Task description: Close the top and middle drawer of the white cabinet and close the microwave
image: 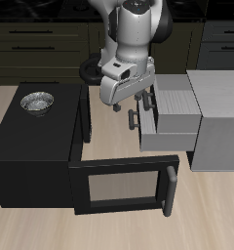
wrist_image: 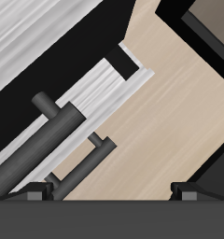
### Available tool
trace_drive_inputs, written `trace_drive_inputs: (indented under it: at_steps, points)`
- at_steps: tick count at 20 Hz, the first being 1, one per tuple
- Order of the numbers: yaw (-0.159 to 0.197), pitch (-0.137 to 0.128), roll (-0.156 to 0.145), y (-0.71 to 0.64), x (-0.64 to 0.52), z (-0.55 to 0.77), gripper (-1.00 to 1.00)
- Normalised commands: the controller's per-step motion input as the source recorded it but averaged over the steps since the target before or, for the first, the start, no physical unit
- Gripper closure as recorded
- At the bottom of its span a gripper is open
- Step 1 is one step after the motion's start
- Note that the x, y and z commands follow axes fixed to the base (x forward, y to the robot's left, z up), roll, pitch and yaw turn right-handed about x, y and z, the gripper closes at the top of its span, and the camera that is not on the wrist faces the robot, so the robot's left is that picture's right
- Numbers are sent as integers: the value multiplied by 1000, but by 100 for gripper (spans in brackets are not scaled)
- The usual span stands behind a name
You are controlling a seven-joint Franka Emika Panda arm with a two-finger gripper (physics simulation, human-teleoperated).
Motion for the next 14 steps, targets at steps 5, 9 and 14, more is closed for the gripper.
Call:
trace_drive_inputs:
  at_steps: [5, 9, 14]
  points:
    - [-10, -7, 59, 378, 105, -65, -100]
    - [7, -10, 56, 352, 30, 2, -100]
    - [-7, -12, 50, 334, 14, -7, -100]
